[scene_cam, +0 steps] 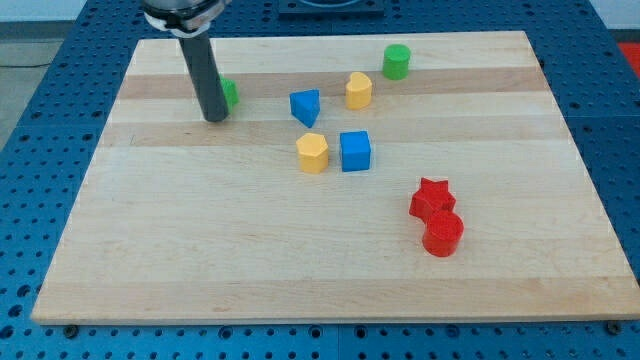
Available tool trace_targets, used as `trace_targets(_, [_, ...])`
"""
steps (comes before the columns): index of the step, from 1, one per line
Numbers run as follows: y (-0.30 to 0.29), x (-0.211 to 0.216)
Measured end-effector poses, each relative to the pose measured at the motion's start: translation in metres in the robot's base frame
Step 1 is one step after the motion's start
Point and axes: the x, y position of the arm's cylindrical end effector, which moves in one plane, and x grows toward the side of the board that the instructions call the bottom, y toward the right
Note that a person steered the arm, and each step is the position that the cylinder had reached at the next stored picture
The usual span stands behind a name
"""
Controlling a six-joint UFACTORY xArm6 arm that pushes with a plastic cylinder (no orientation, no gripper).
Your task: Put the green star into the green circle
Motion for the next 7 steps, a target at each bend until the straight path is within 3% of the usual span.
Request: trace_targets(7, [-0.002,-0.095])
